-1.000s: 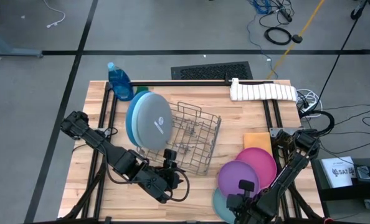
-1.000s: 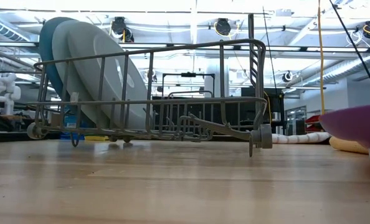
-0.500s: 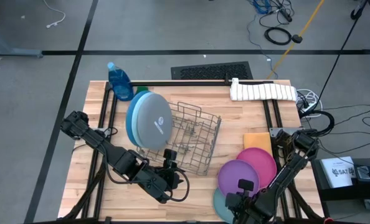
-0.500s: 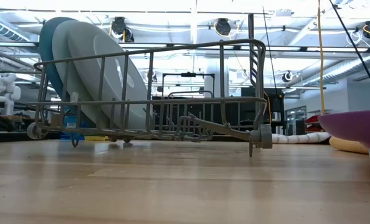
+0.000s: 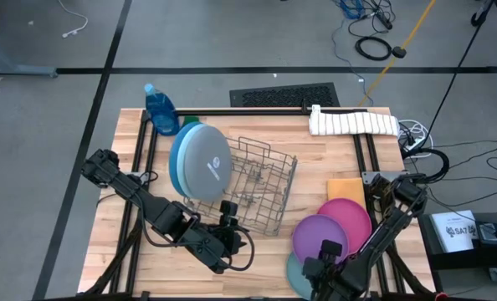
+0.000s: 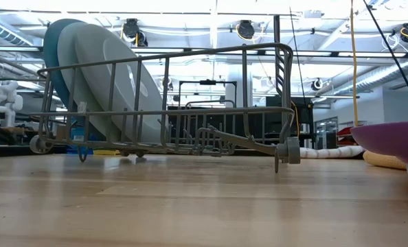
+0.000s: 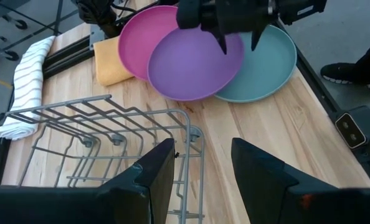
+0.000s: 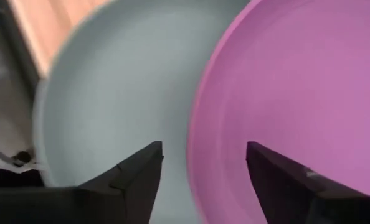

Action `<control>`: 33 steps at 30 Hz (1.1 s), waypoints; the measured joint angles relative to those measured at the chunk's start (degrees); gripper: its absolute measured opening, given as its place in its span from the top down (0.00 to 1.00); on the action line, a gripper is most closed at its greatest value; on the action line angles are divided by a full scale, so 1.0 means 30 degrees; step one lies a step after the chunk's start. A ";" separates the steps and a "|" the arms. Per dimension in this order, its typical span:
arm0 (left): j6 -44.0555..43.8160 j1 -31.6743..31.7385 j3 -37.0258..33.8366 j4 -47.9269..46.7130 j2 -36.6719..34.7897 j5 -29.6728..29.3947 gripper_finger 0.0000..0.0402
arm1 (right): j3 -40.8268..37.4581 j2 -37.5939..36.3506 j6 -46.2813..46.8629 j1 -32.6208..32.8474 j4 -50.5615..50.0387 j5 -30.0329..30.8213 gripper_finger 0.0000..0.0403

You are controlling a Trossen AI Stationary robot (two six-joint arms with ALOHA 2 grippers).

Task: Sort dishes
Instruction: Put the small purple plate into the dish rack

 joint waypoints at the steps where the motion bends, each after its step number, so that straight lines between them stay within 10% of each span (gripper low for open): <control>1: 0.0000 0.0000 0.0000 -0.0005 0.0000 0.0000 0.60 | 0.0000 0.0262 -0.0113 -0.0037 -0.0002 -0.0072 0.43; 8: 0.0000 0.0000 0.0000 -0.0007 0.0000 0.0219 0.60 | 0.0029 0.1735 0.0849 -0.0254 -0.1923 -0.0004 0.52; 14: 0.0046 0.0000 0.0000 -0.0022 0.0000 0.0219 0.60 | 0.0061 0.2017 0.0054 -0.0067 -0.1948 0.0269 0.93; 33: 0.0350 0.0000 0.0000 0.0080 0.0000 0.0219 0.60 | 0.7547 0.2075 -0.3489 0.0578 -0.6643 0.2239 1.00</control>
